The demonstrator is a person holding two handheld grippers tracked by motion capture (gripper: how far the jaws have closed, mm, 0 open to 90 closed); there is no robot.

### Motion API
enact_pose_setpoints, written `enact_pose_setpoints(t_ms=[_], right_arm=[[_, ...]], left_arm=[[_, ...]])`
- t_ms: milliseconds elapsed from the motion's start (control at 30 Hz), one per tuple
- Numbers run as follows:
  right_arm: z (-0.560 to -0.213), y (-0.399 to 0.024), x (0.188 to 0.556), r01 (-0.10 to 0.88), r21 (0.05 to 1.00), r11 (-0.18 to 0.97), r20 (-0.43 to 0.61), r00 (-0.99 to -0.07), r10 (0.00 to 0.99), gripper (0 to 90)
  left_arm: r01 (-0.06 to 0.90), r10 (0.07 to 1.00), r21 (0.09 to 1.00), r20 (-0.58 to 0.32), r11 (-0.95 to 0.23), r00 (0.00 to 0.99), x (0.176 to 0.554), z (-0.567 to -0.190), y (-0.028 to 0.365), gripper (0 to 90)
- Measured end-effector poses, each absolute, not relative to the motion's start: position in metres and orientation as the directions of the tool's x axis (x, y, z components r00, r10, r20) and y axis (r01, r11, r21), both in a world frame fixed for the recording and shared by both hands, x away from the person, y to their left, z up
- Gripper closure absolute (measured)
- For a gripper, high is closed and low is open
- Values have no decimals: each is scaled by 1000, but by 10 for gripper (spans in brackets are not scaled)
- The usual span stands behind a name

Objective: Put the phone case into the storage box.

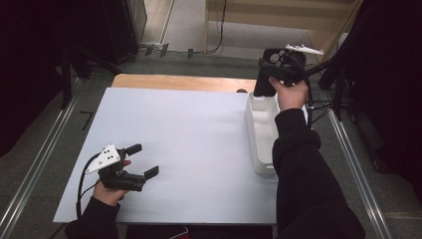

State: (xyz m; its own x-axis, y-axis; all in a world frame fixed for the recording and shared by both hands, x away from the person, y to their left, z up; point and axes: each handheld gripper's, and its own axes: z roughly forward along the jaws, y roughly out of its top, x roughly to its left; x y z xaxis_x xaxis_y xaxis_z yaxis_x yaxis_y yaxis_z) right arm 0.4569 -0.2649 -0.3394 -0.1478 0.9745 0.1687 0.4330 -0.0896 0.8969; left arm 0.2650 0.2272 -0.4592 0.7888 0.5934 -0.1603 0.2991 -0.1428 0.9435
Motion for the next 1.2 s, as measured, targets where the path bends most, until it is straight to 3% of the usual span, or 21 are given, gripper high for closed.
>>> enact_pose_setpoints(t_ms=[1200], right_arm=[[-392,-261,467,516,854,-67,157,-132,979,120]], left_arm=[[286,608,948,-145,-142,781,263,-458,227,0]])
